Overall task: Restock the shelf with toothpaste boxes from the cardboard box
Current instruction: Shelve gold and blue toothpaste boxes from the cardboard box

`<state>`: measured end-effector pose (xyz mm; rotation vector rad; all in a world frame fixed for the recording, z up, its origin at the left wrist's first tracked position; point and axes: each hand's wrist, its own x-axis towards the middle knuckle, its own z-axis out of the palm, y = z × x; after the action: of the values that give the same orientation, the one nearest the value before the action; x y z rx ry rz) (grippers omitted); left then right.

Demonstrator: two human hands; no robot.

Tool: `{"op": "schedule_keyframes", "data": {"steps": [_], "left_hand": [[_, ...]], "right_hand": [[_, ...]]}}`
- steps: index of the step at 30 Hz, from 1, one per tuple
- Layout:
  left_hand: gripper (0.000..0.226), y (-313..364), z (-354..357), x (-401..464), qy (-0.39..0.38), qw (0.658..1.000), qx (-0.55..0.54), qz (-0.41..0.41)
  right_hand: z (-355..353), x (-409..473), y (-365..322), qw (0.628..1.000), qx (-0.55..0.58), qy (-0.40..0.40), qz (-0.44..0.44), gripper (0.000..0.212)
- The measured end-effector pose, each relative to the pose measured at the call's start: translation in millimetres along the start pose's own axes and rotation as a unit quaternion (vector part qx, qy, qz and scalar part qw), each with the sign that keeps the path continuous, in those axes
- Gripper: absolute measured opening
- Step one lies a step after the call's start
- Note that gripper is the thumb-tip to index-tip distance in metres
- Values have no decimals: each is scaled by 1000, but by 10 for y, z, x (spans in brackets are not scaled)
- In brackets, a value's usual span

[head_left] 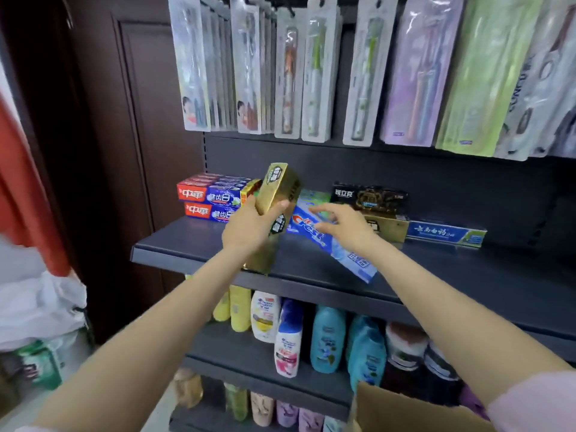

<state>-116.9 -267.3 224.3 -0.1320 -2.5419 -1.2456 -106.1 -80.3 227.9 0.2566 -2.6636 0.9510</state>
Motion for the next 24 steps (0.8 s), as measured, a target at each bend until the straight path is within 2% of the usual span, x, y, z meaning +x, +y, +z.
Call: {"op": "schedule_keyframes", "data": {"steps": [3,6,11,13,15,17,19,20,21,22,23,24], "left_hand": [[55,-111,-167,354,19,994,76,70],[44,-252,-257,695,13,987,116,110],[49,-370,-272,1044,6,980,139,143],[49,-438,-261,1130,-8,980,133,149],[51,-493,-265,1216,-21,979,133,154],[54,-522,-270,1263,-33,976,139,165],[57,-536,-243,1283,-49,971,148,184],[57,-527,-222,1286,-53,967,155,197],[57,-503,-195,1285,-54,962,164,210],[56,-464,-169,1270,-51,958,176,220],[55,-418,-146,1246,-46,953,194,229],[56,-372,-117,1217,-37,943,221,245]], "right_hand": [[271,375,-24,991,-113,-39,-53,36],[576,678,16,978,-196,-50,-51,38],[868,975,17,943,-308,23,-126,43],[952,1034,99,925,-363,22,-110,47],[1002,1055,191,932,-355,1,-67,48],[994,1057,235,954,-297,-17,-36,47],[942,1056,201,981,-192,9,1,43],[887,1039,140,995,-81,40,31,40],[819,1000,47,994,67,63,61,34],[751,953,-55,968,226,70,84,28],[696,919,-133,926,354,68,109,28],[644,894,-178,887,437,68,133,35]]}}
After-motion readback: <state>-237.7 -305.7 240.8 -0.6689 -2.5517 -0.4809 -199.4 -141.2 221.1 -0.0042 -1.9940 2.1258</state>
